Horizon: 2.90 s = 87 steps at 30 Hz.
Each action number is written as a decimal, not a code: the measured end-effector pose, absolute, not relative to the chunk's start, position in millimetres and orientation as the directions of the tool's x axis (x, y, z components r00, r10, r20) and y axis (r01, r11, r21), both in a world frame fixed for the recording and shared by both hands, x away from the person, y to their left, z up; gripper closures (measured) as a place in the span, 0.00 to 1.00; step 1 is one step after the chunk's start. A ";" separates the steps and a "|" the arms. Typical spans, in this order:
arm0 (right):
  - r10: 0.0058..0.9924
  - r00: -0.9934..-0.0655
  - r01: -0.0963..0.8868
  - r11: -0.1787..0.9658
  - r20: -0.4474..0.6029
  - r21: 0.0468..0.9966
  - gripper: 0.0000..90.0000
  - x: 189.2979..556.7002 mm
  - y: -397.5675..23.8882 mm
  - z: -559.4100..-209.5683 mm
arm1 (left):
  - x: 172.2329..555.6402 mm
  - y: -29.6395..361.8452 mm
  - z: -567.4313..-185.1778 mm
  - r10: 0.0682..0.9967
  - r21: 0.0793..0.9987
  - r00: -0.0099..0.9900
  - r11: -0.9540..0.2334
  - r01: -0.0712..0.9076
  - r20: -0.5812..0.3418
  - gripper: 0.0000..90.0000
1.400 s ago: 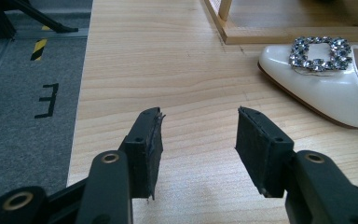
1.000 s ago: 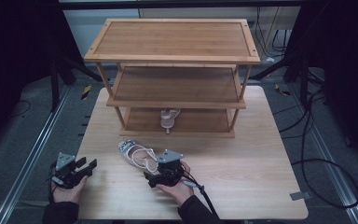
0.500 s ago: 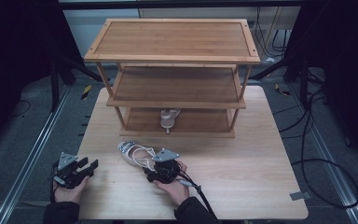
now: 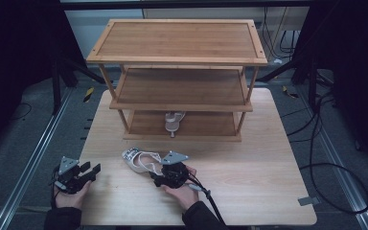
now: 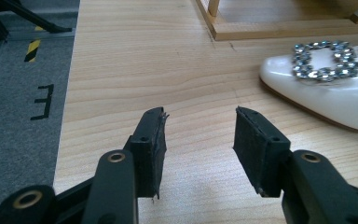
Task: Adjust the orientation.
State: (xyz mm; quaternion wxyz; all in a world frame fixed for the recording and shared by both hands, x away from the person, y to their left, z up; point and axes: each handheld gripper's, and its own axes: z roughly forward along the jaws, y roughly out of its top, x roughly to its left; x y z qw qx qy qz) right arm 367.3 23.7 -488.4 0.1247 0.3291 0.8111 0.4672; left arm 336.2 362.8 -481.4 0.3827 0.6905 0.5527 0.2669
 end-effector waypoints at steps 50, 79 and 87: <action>0.957 -0.275 0.469 0.046 0.096 0.882 0.41 459.0 -104.4 -463.1 | 336.0 362.1 -481.0 0.967 0.824 0.250 -0.096 0.559 -0.057 0.59; 0.976 -0.218 0.500 0.090 0.025 0.861 0.35 510.1 -79.6 -491.5 | 336.4 361.4 -481.4 0.964 0.821 0.259 -0.098 0.562 -0.062 0.59; 0.950 -0.312 0.509 0.140 0.030 0.849 0.24 492.4 -87.7 -485.5 | 336.4 361.0 -481.6 0.964 0.820 0.259 -0.098 0.563 -0.062 0.59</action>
